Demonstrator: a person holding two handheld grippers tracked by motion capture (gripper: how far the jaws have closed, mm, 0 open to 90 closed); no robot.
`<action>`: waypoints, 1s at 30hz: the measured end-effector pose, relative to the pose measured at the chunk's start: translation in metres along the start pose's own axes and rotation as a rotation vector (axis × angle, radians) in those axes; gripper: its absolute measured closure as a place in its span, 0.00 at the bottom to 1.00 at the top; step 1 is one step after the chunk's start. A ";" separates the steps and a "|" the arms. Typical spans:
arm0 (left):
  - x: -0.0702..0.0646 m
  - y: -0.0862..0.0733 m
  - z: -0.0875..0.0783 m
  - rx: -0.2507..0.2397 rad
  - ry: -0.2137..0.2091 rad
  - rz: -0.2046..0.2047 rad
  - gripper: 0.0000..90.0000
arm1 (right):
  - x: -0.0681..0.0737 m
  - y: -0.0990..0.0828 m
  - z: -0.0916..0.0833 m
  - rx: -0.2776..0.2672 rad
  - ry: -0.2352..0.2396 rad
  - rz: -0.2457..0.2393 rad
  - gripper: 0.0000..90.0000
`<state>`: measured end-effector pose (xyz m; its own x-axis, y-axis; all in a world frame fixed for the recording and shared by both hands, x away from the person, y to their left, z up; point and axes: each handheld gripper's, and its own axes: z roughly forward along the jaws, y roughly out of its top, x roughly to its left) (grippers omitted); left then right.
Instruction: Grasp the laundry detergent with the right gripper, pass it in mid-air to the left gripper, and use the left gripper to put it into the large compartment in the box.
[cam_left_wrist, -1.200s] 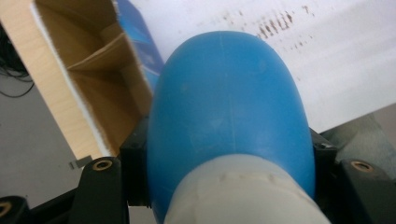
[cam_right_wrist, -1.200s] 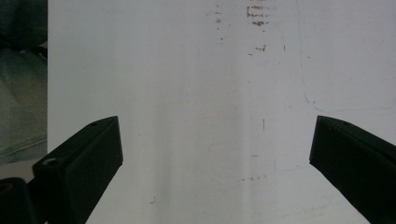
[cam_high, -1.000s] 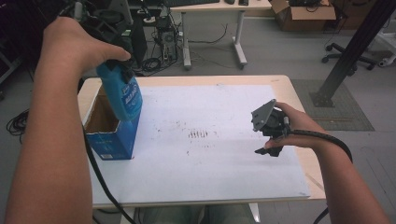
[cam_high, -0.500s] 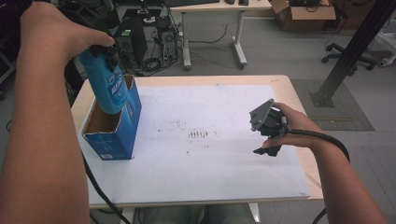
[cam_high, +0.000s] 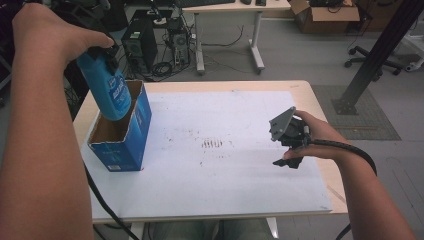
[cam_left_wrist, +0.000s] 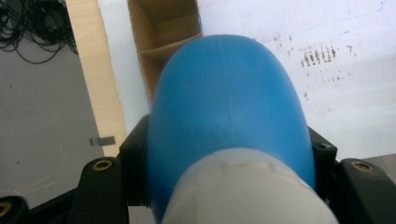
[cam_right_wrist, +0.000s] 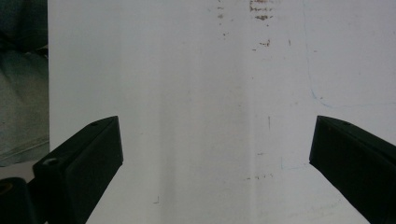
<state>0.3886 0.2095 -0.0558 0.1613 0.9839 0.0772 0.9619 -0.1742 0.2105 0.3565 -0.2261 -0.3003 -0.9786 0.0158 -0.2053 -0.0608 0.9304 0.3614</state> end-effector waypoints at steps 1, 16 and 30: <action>0.002 0.000 0.001 -0.001 -0.001 -0.003 0.42 | 0.000 0.000 0.000 0.000 0.000 0.000 0.03; 0.019 -0.004 0.017 0.015 0.002 -0.033 0.42 | 0.002 -0.003 -0.002 -0.012 0.003 0.008 0.03; 0.033 -0.003 0.044 0.042 0.003 -0.045 0.42 | 0.003 -0.001 -0.003 -0.007 0.005 0.002 0.03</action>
<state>0.4004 0.2442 -0.0963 0.1170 0.9906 0.0711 0.9766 -0.1277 0.1729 0.3533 -0.2283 -0.2990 -0.9797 0.0161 -0.1999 -0.0598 0.9278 0.3682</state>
